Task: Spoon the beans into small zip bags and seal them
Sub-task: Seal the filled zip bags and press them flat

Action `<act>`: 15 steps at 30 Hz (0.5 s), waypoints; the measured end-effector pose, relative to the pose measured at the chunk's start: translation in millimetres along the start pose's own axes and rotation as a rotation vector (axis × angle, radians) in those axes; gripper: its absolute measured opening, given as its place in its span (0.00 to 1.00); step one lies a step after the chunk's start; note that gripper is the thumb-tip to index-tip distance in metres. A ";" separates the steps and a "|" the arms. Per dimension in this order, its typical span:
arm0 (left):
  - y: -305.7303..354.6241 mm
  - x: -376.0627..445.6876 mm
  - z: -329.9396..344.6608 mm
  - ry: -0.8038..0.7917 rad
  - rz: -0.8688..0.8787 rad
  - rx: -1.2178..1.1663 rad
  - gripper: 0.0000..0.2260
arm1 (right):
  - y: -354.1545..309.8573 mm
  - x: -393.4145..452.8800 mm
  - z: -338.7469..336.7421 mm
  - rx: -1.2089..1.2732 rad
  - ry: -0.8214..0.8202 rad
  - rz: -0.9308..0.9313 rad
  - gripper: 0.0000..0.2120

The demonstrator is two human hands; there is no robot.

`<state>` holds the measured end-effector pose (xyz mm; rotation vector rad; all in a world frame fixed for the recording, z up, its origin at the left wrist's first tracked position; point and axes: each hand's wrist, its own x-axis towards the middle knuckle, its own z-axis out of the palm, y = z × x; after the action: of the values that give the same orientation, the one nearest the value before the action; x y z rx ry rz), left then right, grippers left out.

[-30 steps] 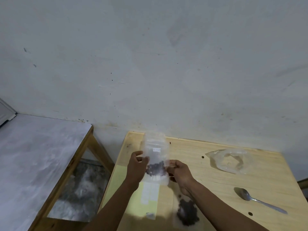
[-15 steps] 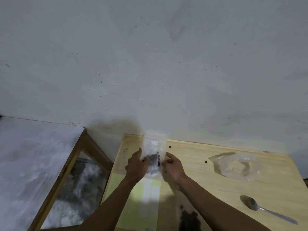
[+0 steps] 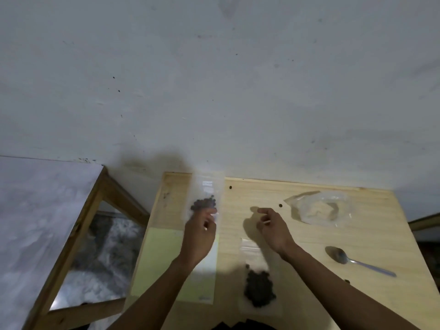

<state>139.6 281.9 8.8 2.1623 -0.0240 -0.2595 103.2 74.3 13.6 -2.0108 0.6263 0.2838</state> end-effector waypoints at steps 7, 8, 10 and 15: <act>3.2 -35.0 45.0 -0.499 -0.309 0.027 0.18 | 68.7 -26.0 -15.0 -0.224 -0.049 0.182 0.28; 5.0 -38.7 49.8 -0.493 -0.312 0.013 0.19 | 67.9 -32.9 -13.5 -0.147 -0.042 0.192 0.29; 6.9 -46.8 57.9 -0.482 -0.330 -0.027 0.20 | 65.7 -42.3 -8.2 0.028 -0.038 0.245 0.31; 4.1 -64.3 62.2 -0.355 -0.380 -0.191 0.20 | 63.7 -48.3 -5.0 0.374 0.024 0.375 0.12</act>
<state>64.9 236.5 -10.6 1.8948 0.2030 -0.8278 28.0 59.9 -10.0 -1.5345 0.9956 0.3375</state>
